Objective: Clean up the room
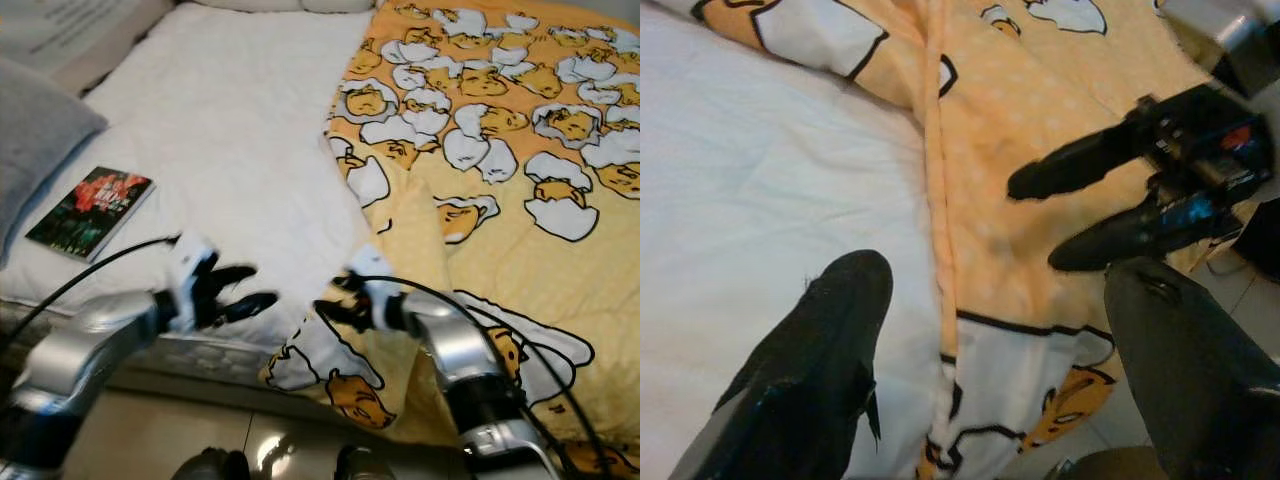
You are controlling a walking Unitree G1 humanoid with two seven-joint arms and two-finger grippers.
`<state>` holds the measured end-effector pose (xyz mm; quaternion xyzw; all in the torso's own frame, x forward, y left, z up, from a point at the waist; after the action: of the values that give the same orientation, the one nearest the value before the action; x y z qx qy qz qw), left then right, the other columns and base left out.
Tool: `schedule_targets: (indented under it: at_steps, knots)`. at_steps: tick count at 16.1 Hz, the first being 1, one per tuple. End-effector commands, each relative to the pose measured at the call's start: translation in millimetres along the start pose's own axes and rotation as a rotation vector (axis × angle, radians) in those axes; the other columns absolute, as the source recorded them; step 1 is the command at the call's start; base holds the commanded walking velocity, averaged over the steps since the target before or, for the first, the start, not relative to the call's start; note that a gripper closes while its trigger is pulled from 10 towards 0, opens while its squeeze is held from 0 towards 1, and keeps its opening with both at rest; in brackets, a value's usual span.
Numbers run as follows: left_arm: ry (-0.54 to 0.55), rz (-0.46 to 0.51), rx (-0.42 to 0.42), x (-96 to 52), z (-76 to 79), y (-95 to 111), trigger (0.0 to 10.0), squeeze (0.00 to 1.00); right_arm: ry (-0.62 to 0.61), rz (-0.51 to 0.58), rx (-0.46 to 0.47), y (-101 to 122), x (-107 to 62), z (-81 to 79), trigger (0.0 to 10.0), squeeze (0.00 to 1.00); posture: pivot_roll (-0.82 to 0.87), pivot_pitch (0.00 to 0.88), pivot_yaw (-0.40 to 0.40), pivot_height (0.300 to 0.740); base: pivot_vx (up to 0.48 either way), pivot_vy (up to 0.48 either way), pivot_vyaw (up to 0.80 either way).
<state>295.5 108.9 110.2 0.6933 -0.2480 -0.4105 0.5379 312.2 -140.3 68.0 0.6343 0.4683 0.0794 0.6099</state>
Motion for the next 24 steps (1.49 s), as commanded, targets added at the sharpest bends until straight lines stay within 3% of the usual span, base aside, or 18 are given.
schedule_targets:
  at_steps: [1,2,4,6,7,8,12,13,14,18,19,20,24]
  knots:
    - [-0.021,-0.014,0.017,5.0,2.9,-4,10.0,1.0,-0.052,0.013,0.011,0,-7.1,6.5,10.0,1.0,-0.04,0.101,0.008,0.74,0.0,0.0,0.0]
    - [-0.052,-0.032,0.055,27.6,5.8,-8,10.0,1.0,-0.166,0.02,0.023,-6,-18.7,18.8,10.0,1.0,-0.06,0.099,0.019,0.74,0.0,0.0,0.0]
    - [-0.035,-0.053,0.073,39.1,4.4,-12,10.0,1.0,-0.21,-0.002,-0.023,-11,-22.4,21.5,10.0,1.0,-0.09,0.095,0.046,0.74,0.0,0.0,0.0]
    - [-0.035,-0.033,0.048,38.3,3.0,-11,10.0,0.22,-0.228,-0.036,-0.071,-15,-13.2,19.4,10.0,1.0,-0.1,0.092,0.061,0.74,0.0,0.0,0.0]
    - [-0.039,-0.038,0.056,35.5,2.9,-12,10.0,0.0,-0.233,-0.038,-0.078,-14,-8.2,19.2,10.0,1.0,-0.1,0.091,0.061,0.74,0.0,0.0,0.0]
    - [-0.093,-0.051,0.092,24.4,6.9,-14,10.0,0.0,-0.266,-0.054,-0.126,-9,6.5,21.5,10.0,1.0,-0.08,0.087,0.049,0.74,0.0,0.0,0.0]
    - [-0.233,-0.105,0.161,-4.5,17.8,-21,10.0,0.0,-0.258,-0.144,-0.303,1,32.5,18.7,10.0,1.0,-0.05,0.09,0.029,0.74,0.0,0.0,0.0]
    - [-0.256,-0.122,0.185,-12.3,19.6,-21,10.0,0.0,-0.254,-0.19,-0.363,0,38.2,17.9,10.0,0.16,-0.05,0.092,0.024,0.74,0.0,0.0,0.0]
    - [-0.274,-0.133,0.209,-18.8,21.0,-20,10.0,0.0,-0.251,-0.237,-0.416,-3,43.1,17.4,10.0,0.0,-0.04,0.094,0.018,0.74,0.0,0.0,0.0]
    - [-0.363,-0.164,0.236,-36.1,30.0,-14,10.0,0.0,-0.285,-0.364,-0.436,-18,51.4,19.7,10.0,0.0,-0.01,0.096,0.003,0.74,0.0,0.0,0.0]
    - [-0.364,-0.175,0.234,-37.8,30.8,-15,10.0,0.0,-0.295,-0.378,-0.433,-20,51.4,20.5,5.4,0.0,-0.01,0.096,0.002,0.74,0.0,0.0,0.0]
    - [-0.36,-0.187,0.23,-39.8,30.8,-16,10.0,0.0,-0.301,-0.384,-0.396,-24,51.3,20.9,0.0,0.0,-0.01,0.098,0.003,0.74,0.0,0.0,0.0]
    - [-0.351,-0.205,0.226,-42.0,29.4,-17,10.0,0.0,-0.326,-0.383,-0.309,-33,50.9,21.4,0.0,0.0,0.0,0.106,0.008,0.74,0.0,0.0,0.0]
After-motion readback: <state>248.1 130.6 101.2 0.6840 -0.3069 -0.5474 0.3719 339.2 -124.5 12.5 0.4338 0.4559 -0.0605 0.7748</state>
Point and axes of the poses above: a point about 5 cm out from each wrist's last joint towards the gripper, its own x axis pointing out of the wrist towards the gripper, its own y axis along the axis of the wrist's last joint, z = x × y, the point moved 2 cm from there along x, pointing out of the wrist towards the gripper, and after that the axes turned 13 degrees about x, right-handed, at the moved point
